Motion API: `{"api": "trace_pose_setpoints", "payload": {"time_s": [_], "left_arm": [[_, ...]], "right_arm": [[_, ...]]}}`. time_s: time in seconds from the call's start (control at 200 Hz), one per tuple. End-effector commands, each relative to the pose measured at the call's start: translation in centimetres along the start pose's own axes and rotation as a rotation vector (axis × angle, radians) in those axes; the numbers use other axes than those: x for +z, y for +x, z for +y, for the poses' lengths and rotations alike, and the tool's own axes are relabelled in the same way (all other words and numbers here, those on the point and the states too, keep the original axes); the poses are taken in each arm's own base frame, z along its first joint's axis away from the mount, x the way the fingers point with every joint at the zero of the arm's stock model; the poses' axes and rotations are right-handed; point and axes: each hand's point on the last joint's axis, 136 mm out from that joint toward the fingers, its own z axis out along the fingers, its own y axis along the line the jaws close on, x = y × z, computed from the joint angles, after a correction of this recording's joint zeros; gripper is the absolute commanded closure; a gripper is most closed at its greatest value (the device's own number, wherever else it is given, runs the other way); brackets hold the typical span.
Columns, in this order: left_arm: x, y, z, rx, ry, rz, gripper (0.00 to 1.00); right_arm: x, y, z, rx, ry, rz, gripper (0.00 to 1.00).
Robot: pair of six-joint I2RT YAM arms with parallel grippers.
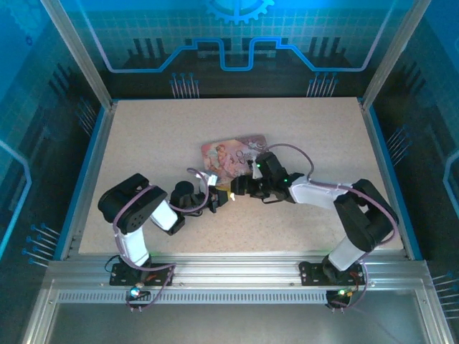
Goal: Unlock the padlock with the key
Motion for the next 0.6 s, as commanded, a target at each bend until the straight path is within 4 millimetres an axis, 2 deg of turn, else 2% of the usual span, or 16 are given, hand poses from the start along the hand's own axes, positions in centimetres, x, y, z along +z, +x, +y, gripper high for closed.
{"api": "trace_pose_setpoints", "payload": {"time_s": [0.0, 0.14, 0.245, 0.355, 0.595], "left_arm": [[0.2, -0.9, -1.2, 0.0, 0.057, -0.034, 1.0], [0.0, -1.0, -1.5, -0.013, 0.068, -0.034, 1.0], [0.0, -1.1, -1.7, -0.036, 0.086, -0.028, 1.0], [-0.1, -0.9, -1.8, -0.066, 0.095, -0.017, 1.0], [-0.6, -0.8, -1.7, -0.109, 0.075, -0.025, 1.0]], "right_arm": [[-1.3, -1.1, 0.6, 0.009, -0.057, -0.082, 0.29], [-1.6, -0.8, -0.3, 0.053, -0.089, -0.114, 0.32], [-1.3, -1.2, 0.3, 0.061, -0.154, -0.134, 0.37], [-0.8, -1.0, 0.3, 0.09, -0.184, -0.124, 0.37], [-0.7, -0.5, -0.9, 0.256, -0.187, -0.167, 0.35]]}}
